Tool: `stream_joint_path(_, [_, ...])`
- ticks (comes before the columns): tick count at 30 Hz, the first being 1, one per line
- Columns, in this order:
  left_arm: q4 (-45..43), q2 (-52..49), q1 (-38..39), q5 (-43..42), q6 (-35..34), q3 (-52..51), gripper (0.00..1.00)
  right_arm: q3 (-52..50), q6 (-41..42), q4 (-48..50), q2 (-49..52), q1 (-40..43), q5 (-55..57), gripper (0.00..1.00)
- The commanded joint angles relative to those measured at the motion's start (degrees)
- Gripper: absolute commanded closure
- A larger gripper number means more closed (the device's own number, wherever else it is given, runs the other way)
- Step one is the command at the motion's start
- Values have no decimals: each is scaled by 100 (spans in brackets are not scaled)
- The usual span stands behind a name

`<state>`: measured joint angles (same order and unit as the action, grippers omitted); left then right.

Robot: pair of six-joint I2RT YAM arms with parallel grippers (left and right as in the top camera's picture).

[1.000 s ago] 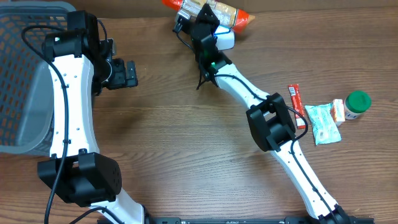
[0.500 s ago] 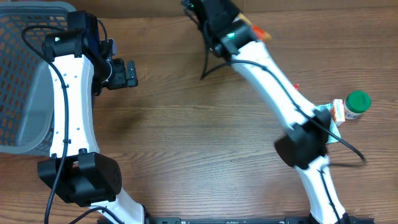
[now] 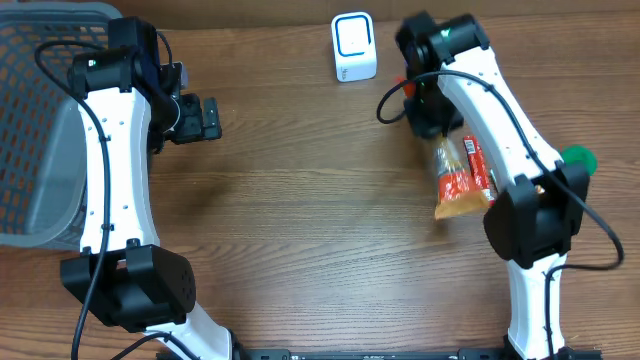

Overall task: Scan the item barcode
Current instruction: 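Carry the spaghetti package right and set it beside the red strip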

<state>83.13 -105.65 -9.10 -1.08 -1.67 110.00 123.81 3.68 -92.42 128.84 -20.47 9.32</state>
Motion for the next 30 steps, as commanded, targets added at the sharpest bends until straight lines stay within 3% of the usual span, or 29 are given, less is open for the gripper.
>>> stream_joint_path(1, [-2,142,11,-24,42,103,0,-778,232,304,-101,129,-319,96])
stream_joint_path(6, [-2,142,11,-22,42,103,0,-1818,234,1121,-101,330,-133,96])
stream_joint_path(7, [-2,142,11,-22,42,103,0,-1941,236,1226,-101,361,-79,92])
stream_joint_path(9, [-2,142,11,-22,42,103,0,-2028,236,1279,-101,411,-83,67])
stream_joint_path(10, [-2,142,11,-22,42,103,0,-2024,238,1268,-101,426,-83,46])
stream_joint_path(11, [-2,142,11,-22,44,103,0,-2024,256,1268,-122,442,-83,0])
stream_joint_path(24, [-2,142,11,-22,42,103,0,-2020,1001,1403,-1478,551,-105,0])
stream_joint_path(30, [-2,142,11,-24,44,103,0,-2026,1001,1445,-1622,651,-103,0])
